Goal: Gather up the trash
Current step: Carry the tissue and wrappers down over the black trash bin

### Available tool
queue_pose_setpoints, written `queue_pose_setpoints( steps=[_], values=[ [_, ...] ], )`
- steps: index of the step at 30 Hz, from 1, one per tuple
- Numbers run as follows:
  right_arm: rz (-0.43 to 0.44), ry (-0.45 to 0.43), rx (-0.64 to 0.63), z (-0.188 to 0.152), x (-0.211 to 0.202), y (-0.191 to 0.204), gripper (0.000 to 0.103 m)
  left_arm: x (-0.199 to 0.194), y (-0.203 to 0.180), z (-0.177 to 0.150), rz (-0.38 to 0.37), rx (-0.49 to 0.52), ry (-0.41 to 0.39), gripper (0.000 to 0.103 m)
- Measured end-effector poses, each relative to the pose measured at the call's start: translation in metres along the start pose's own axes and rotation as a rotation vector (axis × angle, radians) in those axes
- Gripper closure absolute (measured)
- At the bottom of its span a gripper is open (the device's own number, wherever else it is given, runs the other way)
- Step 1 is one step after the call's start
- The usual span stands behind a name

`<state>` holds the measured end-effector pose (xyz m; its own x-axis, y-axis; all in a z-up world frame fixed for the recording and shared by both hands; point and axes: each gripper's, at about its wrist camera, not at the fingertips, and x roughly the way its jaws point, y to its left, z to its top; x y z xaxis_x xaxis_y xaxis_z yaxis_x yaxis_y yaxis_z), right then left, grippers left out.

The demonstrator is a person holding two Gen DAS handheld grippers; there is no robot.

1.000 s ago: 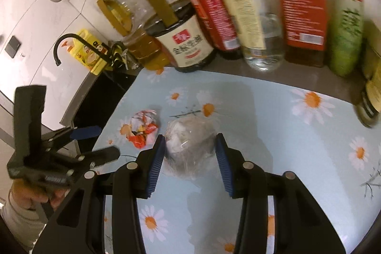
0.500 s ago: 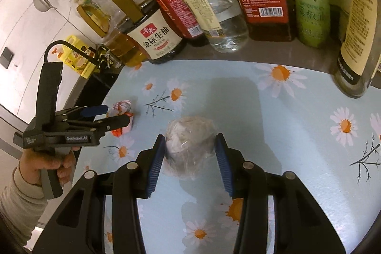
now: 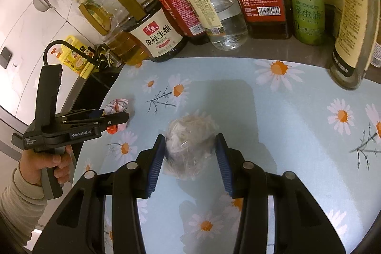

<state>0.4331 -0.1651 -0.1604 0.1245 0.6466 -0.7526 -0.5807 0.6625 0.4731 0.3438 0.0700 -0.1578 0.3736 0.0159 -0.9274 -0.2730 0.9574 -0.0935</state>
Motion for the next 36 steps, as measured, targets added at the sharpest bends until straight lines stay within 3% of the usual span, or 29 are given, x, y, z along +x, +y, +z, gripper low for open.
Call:
queue_pose_setpoints(
  steps=[27, 36],
  values=[
    [-0.105, -0.094, 0.037, -0.095, -0.055, 0.086, 0.059, -0.094, -0.004, -0.097, -0.132, 0.146, -0.106, 0.064],
    [-0.128, -0.128, 0.041, -0.133, -0.073, 0.126, 0.059, -0.125, 0.001, -0.144, -0.176, 0.19, -0.136, 0.064]
  ],
)
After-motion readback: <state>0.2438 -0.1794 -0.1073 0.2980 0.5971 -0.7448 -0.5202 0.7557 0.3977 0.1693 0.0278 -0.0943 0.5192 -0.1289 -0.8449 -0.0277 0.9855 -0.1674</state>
